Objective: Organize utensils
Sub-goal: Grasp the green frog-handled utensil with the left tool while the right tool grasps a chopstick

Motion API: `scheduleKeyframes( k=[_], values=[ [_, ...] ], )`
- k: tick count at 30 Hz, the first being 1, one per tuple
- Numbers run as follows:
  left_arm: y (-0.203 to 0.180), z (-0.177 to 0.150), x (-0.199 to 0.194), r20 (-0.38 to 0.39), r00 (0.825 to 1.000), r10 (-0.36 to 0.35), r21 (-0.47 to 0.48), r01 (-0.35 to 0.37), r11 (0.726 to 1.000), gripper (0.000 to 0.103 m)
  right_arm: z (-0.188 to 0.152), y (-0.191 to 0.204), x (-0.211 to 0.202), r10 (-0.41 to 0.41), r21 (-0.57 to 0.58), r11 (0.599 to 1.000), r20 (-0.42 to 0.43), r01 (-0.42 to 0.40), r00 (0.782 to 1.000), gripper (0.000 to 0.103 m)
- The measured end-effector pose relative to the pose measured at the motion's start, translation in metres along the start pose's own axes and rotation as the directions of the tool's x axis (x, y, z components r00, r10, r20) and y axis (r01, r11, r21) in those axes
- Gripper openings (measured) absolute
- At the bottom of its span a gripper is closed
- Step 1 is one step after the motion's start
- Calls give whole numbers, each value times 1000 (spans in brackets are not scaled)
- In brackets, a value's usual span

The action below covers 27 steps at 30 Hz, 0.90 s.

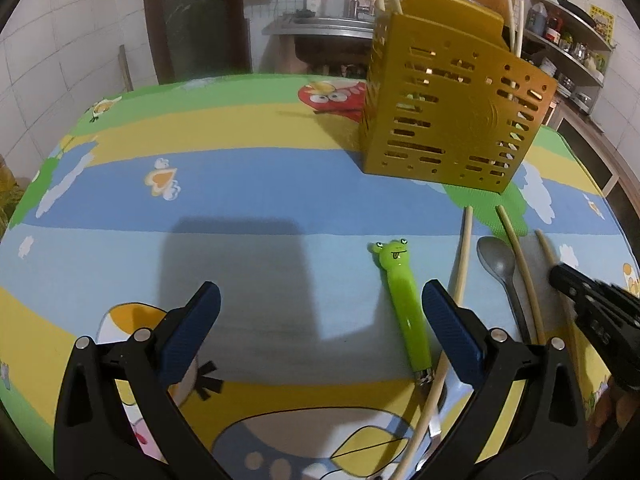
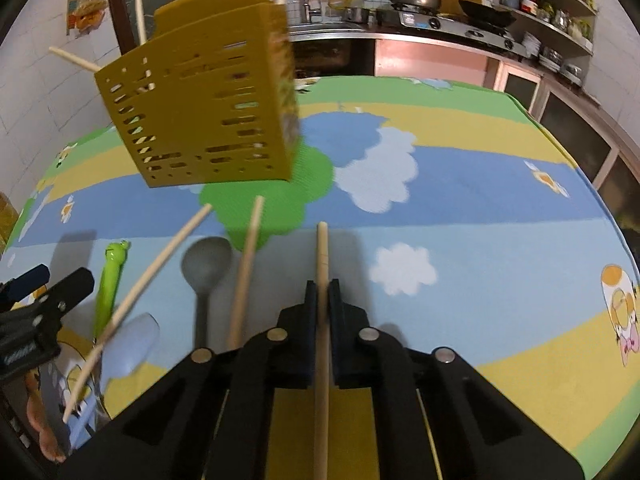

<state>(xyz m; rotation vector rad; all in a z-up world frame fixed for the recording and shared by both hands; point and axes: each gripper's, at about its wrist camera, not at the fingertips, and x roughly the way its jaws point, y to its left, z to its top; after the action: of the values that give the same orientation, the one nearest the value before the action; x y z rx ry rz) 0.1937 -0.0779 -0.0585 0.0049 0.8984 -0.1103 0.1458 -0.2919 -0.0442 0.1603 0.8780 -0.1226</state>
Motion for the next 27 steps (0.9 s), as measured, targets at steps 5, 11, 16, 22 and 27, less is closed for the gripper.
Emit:
scheduleKeyframes(
  k=[5,11,16,22,27],
  values=[
    [-6,1,11,-35,999,-5,-15,5,1000,92,-5,-7,0,8,15,1000,8,-8,1000,6],
    [-20,1,18,-55,998,20,25,-19,1000,76,-5,-7,0,11,17,1000,18,-11,1000,6],
    [-31,5,20,-71,997,26,49,-22,999,59,-3,-10,1,17,13,1000,8,-17,1000,6],
    [-45,14,21,-108,994,13,90,-4,996,32,5,-10,4,15,6,1000,-44,-15,999,7],
    [-49,16,21,-113,994,3,105,9,994,25,10,-8,9,9,4,1000,-66,-9,998,7]
  ],
)
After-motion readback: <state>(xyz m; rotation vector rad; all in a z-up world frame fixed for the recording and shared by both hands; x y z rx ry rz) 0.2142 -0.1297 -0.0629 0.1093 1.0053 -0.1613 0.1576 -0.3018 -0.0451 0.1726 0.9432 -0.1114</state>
